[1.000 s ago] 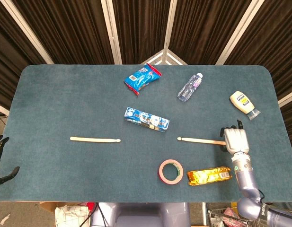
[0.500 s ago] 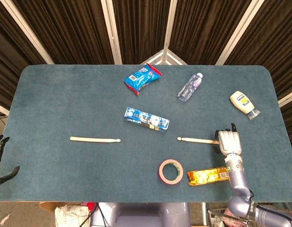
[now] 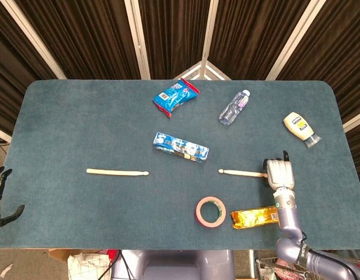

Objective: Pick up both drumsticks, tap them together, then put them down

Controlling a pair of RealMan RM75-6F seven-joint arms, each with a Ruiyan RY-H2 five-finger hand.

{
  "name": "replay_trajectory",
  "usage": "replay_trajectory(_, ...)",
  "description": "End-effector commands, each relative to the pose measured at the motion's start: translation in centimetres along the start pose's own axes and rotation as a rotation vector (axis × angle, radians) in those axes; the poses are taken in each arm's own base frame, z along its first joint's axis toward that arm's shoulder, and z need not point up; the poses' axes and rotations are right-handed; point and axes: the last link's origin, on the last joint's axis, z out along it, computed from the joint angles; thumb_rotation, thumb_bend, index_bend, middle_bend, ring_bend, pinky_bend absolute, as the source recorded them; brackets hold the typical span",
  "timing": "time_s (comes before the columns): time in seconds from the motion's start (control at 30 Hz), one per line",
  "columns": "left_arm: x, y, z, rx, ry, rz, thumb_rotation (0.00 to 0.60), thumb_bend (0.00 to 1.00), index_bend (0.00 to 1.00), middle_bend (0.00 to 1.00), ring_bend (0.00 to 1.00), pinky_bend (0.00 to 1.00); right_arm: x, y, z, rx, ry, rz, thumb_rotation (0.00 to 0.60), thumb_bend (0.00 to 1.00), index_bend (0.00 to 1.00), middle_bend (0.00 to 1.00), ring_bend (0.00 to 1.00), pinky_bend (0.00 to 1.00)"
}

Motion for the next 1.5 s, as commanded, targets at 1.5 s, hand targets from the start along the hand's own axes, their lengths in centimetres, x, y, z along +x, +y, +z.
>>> replay_trajectory(1.5,-0.42,0.22,0.04,0.011,-0.018,0.027,0.6,0.3,0.13,0.07,0.0,0.0,-0.97,-0.11,0.27,0.01,-0.01,-0.024,0.6,0.39,0.55,0.52,0.39,0.04)
